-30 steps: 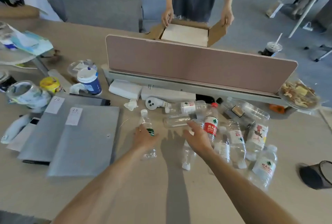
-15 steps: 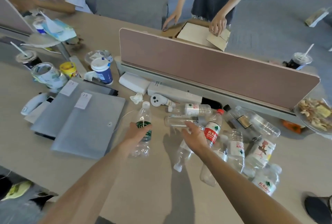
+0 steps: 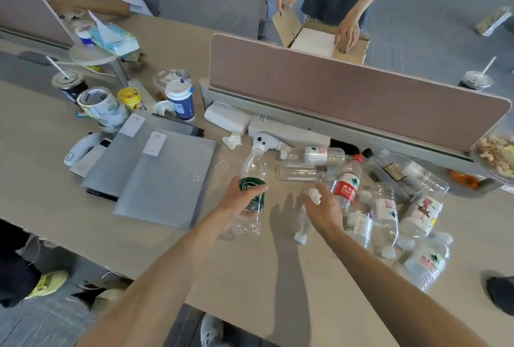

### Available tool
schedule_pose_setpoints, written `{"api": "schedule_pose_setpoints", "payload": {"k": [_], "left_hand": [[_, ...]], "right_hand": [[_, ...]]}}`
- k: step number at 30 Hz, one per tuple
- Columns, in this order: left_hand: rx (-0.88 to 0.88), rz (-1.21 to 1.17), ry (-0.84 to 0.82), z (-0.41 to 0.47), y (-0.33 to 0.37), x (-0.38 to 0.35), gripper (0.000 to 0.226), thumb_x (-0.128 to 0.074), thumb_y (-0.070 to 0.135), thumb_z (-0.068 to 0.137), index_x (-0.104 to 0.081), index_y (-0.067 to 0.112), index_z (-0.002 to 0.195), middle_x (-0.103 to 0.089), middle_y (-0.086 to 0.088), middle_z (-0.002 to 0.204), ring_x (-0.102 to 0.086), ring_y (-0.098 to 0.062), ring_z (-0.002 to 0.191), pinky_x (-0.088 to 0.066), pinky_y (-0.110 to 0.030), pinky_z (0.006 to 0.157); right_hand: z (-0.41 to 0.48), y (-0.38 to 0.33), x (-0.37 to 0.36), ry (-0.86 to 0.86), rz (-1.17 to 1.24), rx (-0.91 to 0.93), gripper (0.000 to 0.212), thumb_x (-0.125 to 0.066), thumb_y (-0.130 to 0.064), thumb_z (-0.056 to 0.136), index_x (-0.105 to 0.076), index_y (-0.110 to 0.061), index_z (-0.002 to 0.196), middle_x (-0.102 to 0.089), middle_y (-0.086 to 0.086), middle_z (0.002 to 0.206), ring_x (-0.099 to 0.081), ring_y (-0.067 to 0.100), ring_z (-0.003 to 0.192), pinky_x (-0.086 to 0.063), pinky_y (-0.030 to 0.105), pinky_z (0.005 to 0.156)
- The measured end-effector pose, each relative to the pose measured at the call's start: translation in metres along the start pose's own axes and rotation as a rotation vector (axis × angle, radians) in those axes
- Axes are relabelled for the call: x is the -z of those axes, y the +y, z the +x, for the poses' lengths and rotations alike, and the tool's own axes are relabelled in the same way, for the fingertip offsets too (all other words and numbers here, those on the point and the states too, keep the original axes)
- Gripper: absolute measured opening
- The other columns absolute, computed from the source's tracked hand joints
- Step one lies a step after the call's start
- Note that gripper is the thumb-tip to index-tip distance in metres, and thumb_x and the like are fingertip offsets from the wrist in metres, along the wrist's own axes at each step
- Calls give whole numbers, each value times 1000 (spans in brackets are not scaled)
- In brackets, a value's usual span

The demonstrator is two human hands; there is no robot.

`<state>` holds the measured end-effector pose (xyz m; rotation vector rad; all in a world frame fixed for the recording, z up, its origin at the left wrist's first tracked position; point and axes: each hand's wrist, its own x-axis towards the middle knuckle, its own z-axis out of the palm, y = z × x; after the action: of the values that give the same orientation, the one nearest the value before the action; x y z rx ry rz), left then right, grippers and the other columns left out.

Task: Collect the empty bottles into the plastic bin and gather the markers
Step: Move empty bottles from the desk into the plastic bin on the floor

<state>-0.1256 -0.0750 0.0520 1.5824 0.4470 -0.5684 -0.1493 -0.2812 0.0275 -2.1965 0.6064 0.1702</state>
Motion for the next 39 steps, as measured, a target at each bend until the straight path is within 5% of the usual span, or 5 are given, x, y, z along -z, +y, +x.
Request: {"api": "schedule_pose_setpoints", "payload": {"k": [7,19,25,32,39], "left_hand": [[10,22,-59,24,-14,7,63,-80,37,78,-45,16,126,-66,-13,107,-71,-25,81,-62,-40,70],[60,24,-47,32,-18,25,52,-79,31,80,-48,17,119,-64,-9,102,-66,-19,77,-54,-24,50],[38,18,-13,26,-15,42,54,-80,31,78,-50,16,120,-65,-12,109,-68,-22,84,-56,-26,53],[-38,12,-106,9,5,25,57,-79,36,78,-47,16,122,-65,-12,111,-70,-22,81,-60,-31,60],[-116,77,-280,-12,21,-39,60,-80,31,78,-44,13,123,-66,-8,96,-70,-15,62,-60,-31,55]], "right_hand": [[-2,18,-26,180,-18,-318,81,-64,-40,85,-23,-11,149,-35,17,145,-39,37,132,-37,48,102],[52,11,-67,338,155,-473,125,-86,-40,65,0,-15,153,-23,22,146,-37,41,127,-38,51,101],[48,13,-60,306,204,-442,119,-77,-33,72,9,-21,153,-42,24,142,-48,44,122,-43,55,99],[0,-20,-16,6,483,-94,55,-78,-31,76,-47,-27,122,-65,-3,107,-65,20,99,-57,38,80],[-52,-1,46,189,730,-8,72,-76,-27,76,-40,-26,138,-57,10,130,-65,23,105,-61,38,69]]}}
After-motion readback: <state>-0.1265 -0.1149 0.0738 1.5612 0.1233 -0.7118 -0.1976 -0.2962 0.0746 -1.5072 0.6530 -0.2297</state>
